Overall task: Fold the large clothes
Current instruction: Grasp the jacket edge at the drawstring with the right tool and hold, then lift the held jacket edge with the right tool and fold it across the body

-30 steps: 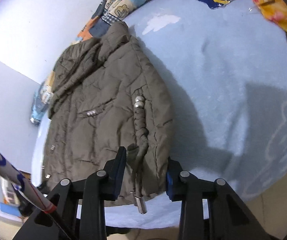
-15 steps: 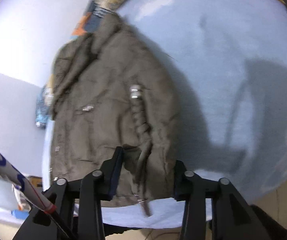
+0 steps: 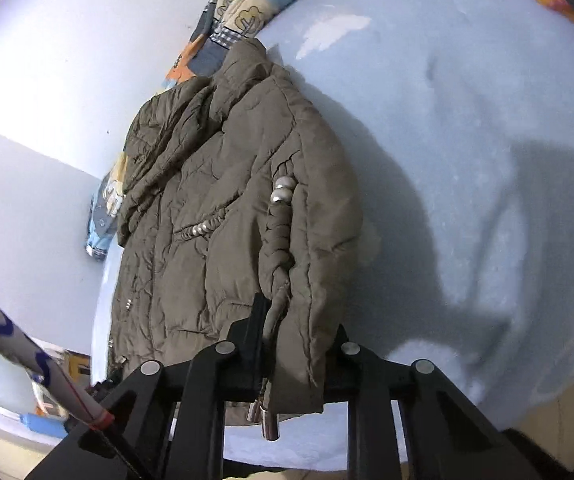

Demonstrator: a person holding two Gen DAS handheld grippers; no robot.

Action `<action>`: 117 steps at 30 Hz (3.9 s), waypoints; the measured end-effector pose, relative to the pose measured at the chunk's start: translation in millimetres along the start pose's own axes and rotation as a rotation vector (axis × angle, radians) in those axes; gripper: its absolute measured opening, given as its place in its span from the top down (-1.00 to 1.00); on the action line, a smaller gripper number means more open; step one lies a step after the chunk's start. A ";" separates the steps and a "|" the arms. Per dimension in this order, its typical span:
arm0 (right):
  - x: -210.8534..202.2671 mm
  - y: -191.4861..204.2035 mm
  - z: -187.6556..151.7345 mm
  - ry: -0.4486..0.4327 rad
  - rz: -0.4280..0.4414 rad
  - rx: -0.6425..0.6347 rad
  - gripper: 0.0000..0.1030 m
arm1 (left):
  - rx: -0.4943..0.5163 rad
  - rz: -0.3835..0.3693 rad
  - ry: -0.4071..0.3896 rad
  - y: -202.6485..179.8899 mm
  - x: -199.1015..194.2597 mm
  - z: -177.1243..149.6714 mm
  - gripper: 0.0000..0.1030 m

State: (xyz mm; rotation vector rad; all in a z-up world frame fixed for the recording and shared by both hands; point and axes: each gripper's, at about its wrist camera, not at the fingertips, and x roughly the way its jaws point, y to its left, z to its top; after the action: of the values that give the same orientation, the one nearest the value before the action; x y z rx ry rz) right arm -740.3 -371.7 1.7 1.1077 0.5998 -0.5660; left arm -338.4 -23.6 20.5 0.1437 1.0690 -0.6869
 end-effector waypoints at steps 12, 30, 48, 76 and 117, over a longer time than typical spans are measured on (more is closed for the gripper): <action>8.8 -16.3 -3.3 0.001 0.012 0.081 0.44 | 0.031 0.044 -0.010 -7.9 6.8 -0.8 -0.47; 13.0 11.7 -3.1 0.009 -0.153 -0.071 0.38 | 0.114 0.094 -0.027 -19.2 9.8 -1.9 -0.42; 12.6 39.5 -12.1 -0.049 -0.283 -0.236 0.61 | 0.212 0.164 -0.087 -37.0 5.2 -6.9 0.07; -24.8 64.0 -18.9 -0.209 -0.243 -0.296 0.71 | 0.292 0.197 -0.236 -51.6 -29.7 -8.0 0.60; -60.2 60.3 -19.9 -0.242 -0.122 -0.256 0.72 | 0.277 0.145 -0.275 -45.7 -66.1 -10.2 0.63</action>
State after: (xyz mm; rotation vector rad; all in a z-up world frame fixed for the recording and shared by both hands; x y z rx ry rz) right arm -745.0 -325.4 75.8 0.7525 0.5142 -0.6967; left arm -392.3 -25.5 80.9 0.3515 0.6900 -0.6980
